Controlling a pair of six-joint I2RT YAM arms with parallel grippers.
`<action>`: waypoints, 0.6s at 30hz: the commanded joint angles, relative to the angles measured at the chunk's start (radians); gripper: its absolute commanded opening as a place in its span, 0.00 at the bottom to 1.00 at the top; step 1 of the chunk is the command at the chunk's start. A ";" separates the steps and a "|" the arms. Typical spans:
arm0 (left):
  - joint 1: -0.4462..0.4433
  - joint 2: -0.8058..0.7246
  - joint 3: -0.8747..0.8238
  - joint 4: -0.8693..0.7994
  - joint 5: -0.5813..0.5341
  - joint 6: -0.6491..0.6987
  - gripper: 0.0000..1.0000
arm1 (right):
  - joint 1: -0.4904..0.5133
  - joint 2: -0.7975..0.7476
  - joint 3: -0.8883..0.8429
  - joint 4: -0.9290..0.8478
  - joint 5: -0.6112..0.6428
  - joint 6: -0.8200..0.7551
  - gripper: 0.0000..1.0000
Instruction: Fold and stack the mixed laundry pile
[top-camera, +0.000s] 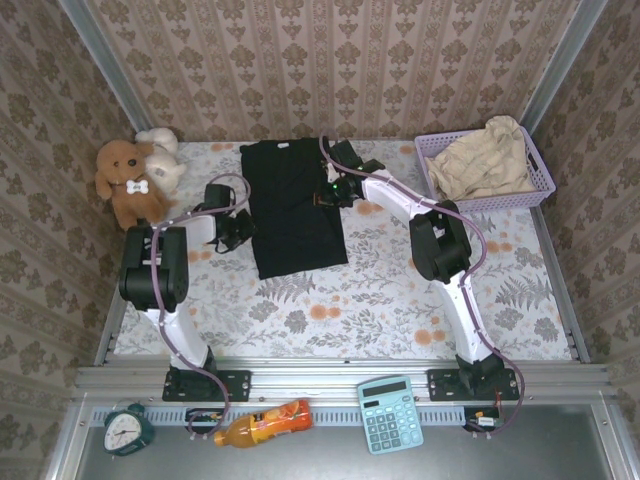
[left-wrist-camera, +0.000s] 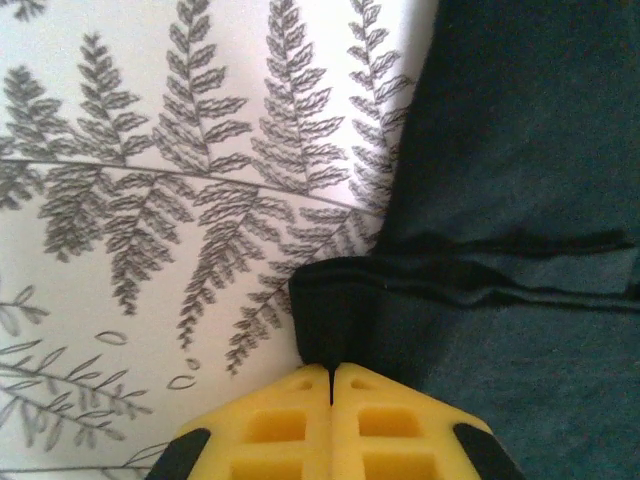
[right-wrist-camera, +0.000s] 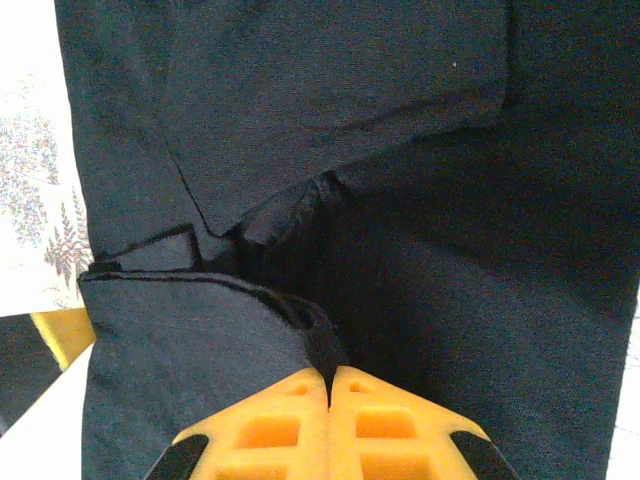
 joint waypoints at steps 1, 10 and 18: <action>-0.008 0.015 0.024 -0.001 0.019 0.005 0.00 | -0.005 0.016 -0.009 0.009 -0.024 0.007 0.00; -0.060 -0.130 0.070 -0.104 -0.063 0.060 0.00 | -0.010 -0.061 -0.074 0.011 0.023 0.002 0.00; -0.104 -0.148 0.103 -0.099 -0.096 0.080 0.00 | -0.040 -0.150 -0.190 0.101 0.037 0.042 0.00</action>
